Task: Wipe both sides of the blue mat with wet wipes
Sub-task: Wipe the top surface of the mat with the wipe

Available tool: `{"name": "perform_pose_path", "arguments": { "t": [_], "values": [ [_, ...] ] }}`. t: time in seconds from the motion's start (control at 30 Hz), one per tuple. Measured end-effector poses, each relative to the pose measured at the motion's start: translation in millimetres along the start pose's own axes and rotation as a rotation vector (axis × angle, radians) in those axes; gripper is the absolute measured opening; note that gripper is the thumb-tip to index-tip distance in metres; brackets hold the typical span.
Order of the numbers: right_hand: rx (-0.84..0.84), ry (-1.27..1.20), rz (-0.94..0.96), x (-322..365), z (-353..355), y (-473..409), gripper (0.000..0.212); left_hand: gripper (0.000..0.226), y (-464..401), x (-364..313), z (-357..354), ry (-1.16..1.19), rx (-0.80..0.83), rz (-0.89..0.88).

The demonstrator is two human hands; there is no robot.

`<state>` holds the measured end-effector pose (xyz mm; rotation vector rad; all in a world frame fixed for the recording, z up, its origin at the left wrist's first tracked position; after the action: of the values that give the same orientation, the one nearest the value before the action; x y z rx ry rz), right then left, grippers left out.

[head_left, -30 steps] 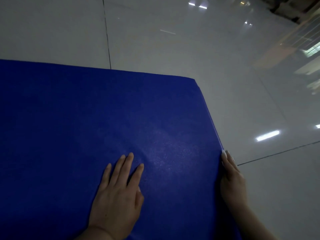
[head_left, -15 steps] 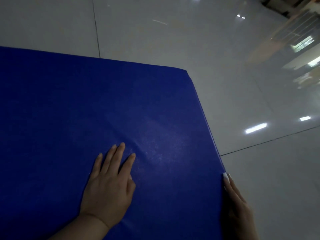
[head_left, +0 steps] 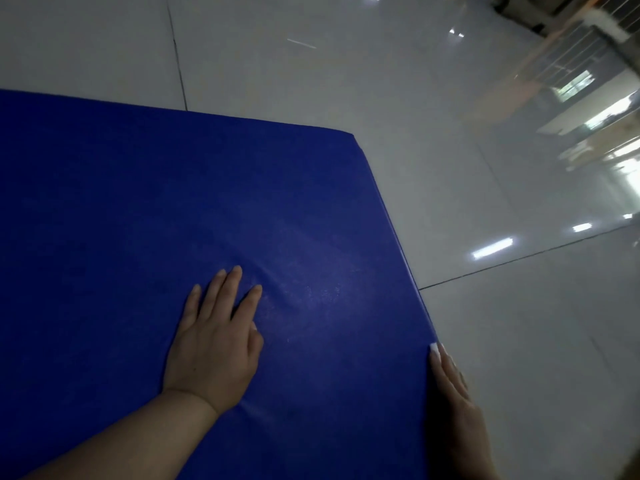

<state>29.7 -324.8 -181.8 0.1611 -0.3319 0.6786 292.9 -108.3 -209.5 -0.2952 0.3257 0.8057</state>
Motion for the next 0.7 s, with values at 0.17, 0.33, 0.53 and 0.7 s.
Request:
{"name": "perform_pose_path", "arguments": {
  "t": [0.17,0.33,0.53,0.7],
  "values": [
    [-0.072,0.169,0.083,-35,-1,58,0.124,0.056,2,1,0,0.032,-0.022,-0.009],
    [-0.421,-0.020,-0.262,-12,-12,102,0.070,0.061,9,6,12,0.215,-0.101,0.024],
    [-0.374,-0.048,-0.446,25,-30,140,0.067,0.056,44,18,25,0.166,-0.052,-0.078],
    [-0.139,-0.098,-0.467,43,-17,143,0.065,0.055,80,17,45,0.115,0.010,-0.141]
  ]
}}
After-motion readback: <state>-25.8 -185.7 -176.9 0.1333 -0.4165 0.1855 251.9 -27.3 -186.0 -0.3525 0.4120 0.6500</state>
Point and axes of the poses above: each hand's wrist, its own y-axis away from the middle knuckle, its own z-axis out of the back of the hand, x = y × z, the point moved 6 cm from there along -y, towards the middle knuckle, and after that the axes turned 7 degrees about -x, right-handed, at the moved point
